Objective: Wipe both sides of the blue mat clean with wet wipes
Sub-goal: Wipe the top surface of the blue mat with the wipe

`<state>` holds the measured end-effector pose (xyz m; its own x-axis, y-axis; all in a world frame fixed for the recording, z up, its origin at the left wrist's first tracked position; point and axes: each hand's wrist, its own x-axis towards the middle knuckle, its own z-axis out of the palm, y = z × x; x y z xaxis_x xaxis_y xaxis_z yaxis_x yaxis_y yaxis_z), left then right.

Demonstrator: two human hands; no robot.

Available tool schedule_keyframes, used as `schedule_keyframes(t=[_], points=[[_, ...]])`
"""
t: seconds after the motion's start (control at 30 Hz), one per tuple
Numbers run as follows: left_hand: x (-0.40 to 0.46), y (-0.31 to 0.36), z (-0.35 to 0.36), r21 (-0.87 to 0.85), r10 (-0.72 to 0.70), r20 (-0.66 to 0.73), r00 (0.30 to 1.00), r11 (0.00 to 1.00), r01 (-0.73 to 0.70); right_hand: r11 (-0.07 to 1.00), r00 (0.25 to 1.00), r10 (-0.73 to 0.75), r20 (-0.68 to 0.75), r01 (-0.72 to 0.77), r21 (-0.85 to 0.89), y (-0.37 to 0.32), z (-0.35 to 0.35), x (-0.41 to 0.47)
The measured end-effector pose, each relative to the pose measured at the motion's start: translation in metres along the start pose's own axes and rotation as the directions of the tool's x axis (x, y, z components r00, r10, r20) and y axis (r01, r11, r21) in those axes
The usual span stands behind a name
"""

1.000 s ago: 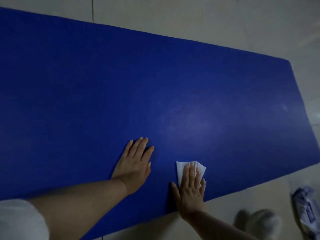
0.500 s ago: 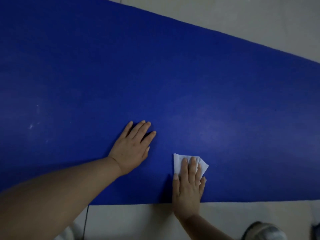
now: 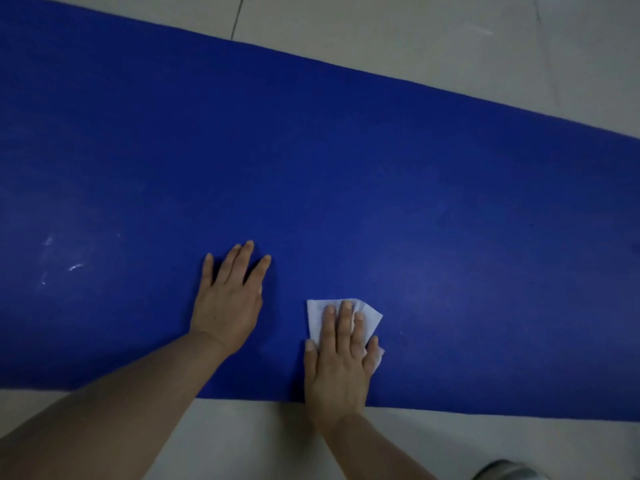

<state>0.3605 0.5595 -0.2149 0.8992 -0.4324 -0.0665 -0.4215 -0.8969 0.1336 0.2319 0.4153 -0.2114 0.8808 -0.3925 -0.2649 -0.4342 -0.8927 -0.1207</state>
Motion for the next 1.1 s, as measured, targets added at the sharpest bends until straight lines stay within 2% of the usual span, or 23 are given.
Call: schedule_keyframes(t=[0.17, 0.4, 0.47, 0.53, 0.6, 0.63, 0.67, 0.7, 0.77, 0.8, 0.83, 0.9, 0.97, 1.03, 1.1], points=[[-0.008, 0.033, -0.004, -0.136, -0.229, 0.096, 0.969, 0.961, 0.241, 0.993, 0.998, 0.046, -0.053, -0.039, 0.115, -0.010, -0.005, -0.013], [-0.005, 0.030, 0.005, -0.120, -0.222, 0.047, 0.974, 0.967, 0.226, 1.000, 0.999, -0.031, -0.008, 0.031, -0.002, 0.007, 0.003, -0.009], [-0.005, 0.031, 0.006, -0.109, -0.214, 0.032, 0.976, 0.970, 0.216, 0.997, 0.996, 0.069, -0.051, -0.070, -0.022, 0.030, -0.002, -0.001], [-0.004, 0.030, 0.008, -0.099, -0.222, 0.027, 0.975, 0.970, 0.224, 0.968, 0.966, 0.250, -0.072, -0.248, 0.032, 0.055, -0.006, 0.011], [-0.003, 0.031, 0.008, -0.093, -0.227, 0.022, 0.974, 0.969, 0.228, 0.936, 0.931, 0.349, -0.110, -0.342, 0.080, 0.060, -0.007, 0.016], [-0.003, 0.032, 0.008, -0.089, -0.224, 0.026, 0.974, 0.970, 0.225, 0.943, 0.937, 0.329, -0.118, -0.321, 0.083, 0.049, -0.008, 0.015], [-0.003, 0.032, 0.007, -0.085, -0.223, 0.028, 0.974, 0.971, 0.225, 0.969, 0.963, 0.245, -0.109, -0.239, 0.064, 0.035, -0.007, 0.011], [-0.003, 0.032, 0.007, -0.082, -0.225, 0.026, 0.974, 0.970, 0.227, 0.993, 0.991, 0.111, -0.080, -0.108, 0.037, 0.022, -0.004, 0.004], [-0.003, 0.032, 0.007, -0.080, -0.224, 0.021, 0.974, 0.971, 0.225, 0.992, 0.992, -0.120, -0.047, 0.117, -0.046, 0.017, -0.002, -0.004], [-0.003, 0.032, 0.007, -0.080, -0.224, 0.020, 0.974, 0.971, 0.225, 0.988, 0.990, -0.137, -0.039, 0.134, -0.073, 0.027, -0.004, 0.001], [-0.003, 0.032, 0.008, -0.079, -0.224, 0.018, 0.974, 0.971, 0.225, 0.994, 0.996, -0.076, -0.052, 0.072, -0.085, 0.043, -0.008, 0.007], [-0.003, 0.032, 0.007, -0.074, -0.222, 0.016, 0.975, 0.972, 0.223, 0.987, 0.986, 0.144, -0.081, -0.149, -0.063, 0.080, -0.015, 0.022], [-0.003, 0.032, 0.007, -0.076, -0.226, 0.016, 0.974, 0.971, 0.227, 0.943, 0.943, 0.334, -0.015, -0.334, 0.011, 0.094, -0.021, 0.032], [-0.003, 0.033, 0.007, -0.083, -0.226, 0.019, 0.974, 0.970, 0.226, 0.956, 0.955, 0.293, -0.050, -0.293, 0.018, 0.070, -0.020, 0.027], [-0.004, 0.032, 0.006, -0.082, -0.228, 0.021, 0.973, 0.970, 0.229, 0.996, 0.996, 0.088, 0.007, -0.088, -0.021, 0.033, -0.015, 0.015]])
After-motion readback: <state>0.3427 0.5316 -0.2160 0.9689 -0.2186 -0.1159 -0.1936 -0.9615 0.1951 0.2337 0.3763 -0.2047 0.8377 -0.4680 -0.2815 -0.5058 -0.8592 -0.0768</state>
